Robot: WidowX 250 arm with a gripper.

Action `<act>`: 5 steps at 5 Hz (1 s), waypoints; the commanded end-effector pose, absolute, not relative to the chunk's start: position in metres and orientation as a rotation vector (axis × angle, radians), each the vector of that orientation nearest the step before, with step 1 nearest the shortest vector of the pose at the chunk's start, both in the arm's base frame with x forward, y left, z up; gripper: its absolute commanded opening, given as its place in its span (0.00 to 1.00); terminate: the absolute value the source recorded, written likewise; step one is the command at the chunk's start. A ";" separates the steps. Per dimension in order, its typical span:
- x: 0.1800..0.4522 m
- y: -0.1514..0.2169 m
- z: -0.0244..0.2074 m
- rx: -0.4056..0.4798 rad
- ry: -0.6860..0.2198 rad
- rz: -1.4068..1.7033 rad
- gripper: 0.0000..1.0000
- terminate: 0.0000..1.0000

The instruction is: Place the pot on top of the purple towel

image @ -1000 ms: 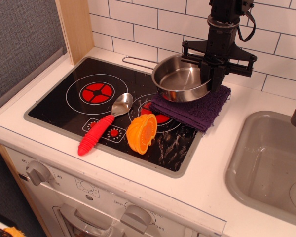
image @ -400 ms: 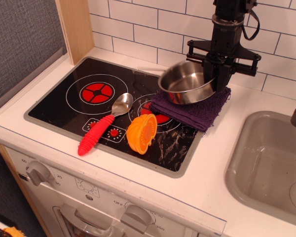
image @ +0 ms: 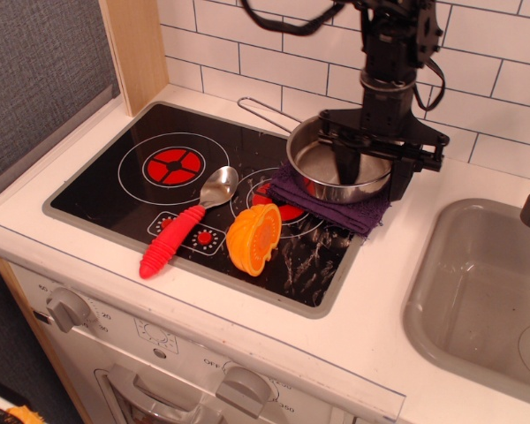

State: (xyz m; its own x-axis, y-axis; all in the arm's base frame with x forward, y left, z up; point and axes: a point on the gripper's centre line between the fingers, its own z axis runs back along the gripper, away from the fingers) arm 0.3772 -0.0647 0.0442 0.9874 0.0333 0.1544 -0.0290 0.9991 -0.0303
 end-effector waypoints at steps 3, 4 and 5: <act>0.382 -0.038 0.119 -0.041 -0.140 0.092 1.00 0.00; 0.388 -0.043 0.137 -0.026 -0.133 0.052 1.00 0.00; 0.384 -0.035 0.139 -0.003 -0.140 0.064 1.00 0.00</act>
